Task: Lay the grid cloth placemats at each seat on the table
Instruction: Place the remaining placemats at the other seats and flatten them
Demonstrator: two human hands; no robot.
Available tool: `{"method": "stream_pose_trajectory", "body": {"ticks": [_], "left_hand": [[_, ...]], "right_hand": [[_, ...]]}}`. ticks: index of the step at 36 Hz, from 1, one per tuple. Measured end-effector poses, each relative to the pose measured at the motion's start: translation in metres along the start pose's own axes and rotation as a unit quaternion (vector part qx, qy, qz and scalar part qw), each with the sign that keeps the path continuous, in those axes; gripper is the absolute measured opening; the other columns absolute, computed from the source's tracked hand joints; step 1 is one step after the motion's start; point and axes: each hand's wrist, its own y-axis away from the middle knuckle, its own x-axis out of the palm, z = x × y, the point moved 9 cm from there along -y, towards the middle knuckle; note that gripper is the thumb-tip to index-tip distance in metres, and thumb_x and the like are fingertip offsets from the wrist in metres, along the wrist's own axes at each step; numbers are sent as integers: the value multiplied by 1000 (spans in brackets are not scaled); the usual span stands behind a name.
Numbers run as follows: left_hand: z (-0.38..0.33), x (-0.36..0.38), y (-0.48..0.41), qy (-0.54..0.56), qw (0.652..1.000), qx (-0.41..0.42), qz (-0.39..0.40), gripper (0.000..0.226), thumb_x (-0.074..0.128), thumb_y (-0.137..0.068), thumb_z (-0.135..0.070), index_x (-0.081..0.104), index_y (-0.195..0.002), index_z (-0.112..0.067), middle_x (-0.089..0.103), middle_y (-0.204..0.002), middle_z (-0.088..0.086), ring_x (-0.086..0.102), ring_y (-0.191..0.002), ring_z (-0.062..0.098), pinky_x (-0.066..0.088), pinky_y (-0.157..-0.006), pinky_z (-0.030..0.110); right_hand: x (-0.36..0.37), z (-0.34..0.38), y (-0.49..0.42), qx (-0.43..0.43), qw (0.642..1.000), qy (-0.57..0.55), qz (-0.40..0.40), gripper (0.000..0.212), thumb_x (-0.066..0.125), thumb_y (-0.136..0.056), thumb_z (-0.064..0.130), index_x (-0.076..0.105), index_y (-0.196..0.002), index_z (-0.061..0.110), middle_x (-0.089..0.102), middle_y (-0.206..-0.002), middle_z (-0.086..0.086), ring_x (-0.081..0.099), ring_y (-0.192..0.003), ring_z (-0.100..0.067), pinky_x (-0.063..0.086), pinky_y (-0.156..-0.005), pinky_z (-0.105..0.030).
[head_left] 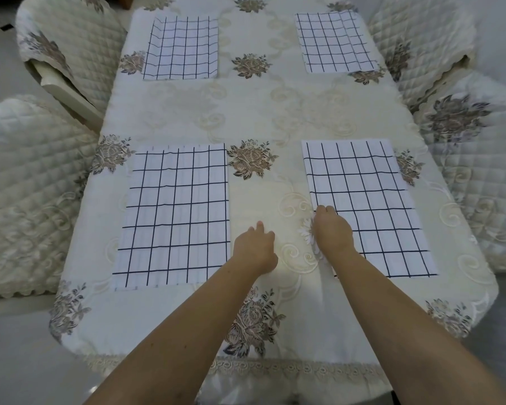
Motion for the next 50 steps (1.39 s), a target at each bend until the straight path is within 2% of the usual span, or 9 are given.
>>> {"method": "stream_pose_trajectory", "body": {"ticks": [3, 6, 9, 22, 30, 36, 40, 45, 50], "left_hand": [[0, 1, 0, 0, 1000, -1, 3, 45, 41, -93, -25, 35, -135, -9, 12, -155, 14, 35, -129, 31, 43, -88, 38], [-1, 1, 1, 1, 1000, -4, 4, 44, 41, -93, -23, 36, -134, -9, 13, -155, 14, 35, -130, 32, 43, -89, 38], [-1, 1, 1, -3, 1000, -4, 5, 42, 41, -93, -23, 38, -132, -9, 18, -153, 15, 38, -126, 31, 42, -86, 37], [-3, 0, -1, -4, 1000, -8, -5, 40, 42, -92, -23, 41, -129, -8, 16, -154, 16, 41, -123, 32, 42, -85, 36], [-12, -2, 5, 0, 999, -30, -42, 36, 42, -92, -30, 48, -116, -5, 43, -129, 19, 44, -112, 32, 36, -90, 38], [-62, 20, 10, 39, 995, 61, -69, 65, 43, -93, -43, 23, -144, -8, 6, -156, 19, 2, -144, 35, 6, -115, 51], [-94, 26, 9, 0, 985, 122, -124, 52, 55, -79, -42, 60, -120, -11, 51, -137, 16, 49, -126, 32, 49, -93, 50], [-104, 32, -4, -1, 983, 132, -130, 56, 31, -81, -35, 61, -123, -12, 58, -132, 7, 56, -120, 23, 52, -87, 44], [-94, 42, -6, -23, 976, 157, -151, 58, 30, -87, -45, 54, -131, -14, 51, -139, 6, 46, -130, 21, 46, -94, 49]], "right_hand": [[-4, -2, -1, 13, 1000, 7, -11, 34, 70, -48, -28, 59, -73, -9, 58, -67, -23, 55, -41, -31, 34, -41, -24], [1, -2, -3, 9, 1000, 25, 14, 26, 51, -81, -13, 53, -106, -4, 57, -103, -19, 63, -81, -32, 36, -57, -28], [3, -8, -5, 38, 998, 22, 34, 26, 40, -90, -5, 49, -114, 0, 56, -113, -18, 60, -92, -30, 33, -58, -27], [1, -12, -2, 52, 997, -38, 47, 21, 43, -93, 7, 48, -113, 1, 58, -108, -16, 50, -78, -24, 33, -62, -29], [-10, -21, -1, 74, 992, -104, -6, 26, 38, -95, 18, 54, -102, -1, 56, -95, -14, 51, -77, -25, 36, -61, -31], [-16, -34, 3, 9, 996, -60, -64, 23, 50, -84, 3, 59, -103, -6, 55, -101, -22, 53, -90, -37, 45, -65, -40], [-10, -37, 6, -41, 996, -35, -66, 29, 63, -73, 4, 64, -101, -3, 61, -108, -25, 61, -94, -43, 51, -68, -43], [3, -27, 12, -88, 996, -28, 17, 47, 38, -93, 19, 42, -138, 8, 32, -151, -11, 30, -139, -31, 31, -109, -53], [28, -18, 16, -135, 986, -17, 95, 78, -10, -80, 44, 15, -149, 17, 8, -158, 1, 5, -147, -24, 10, -116, -48]]}}
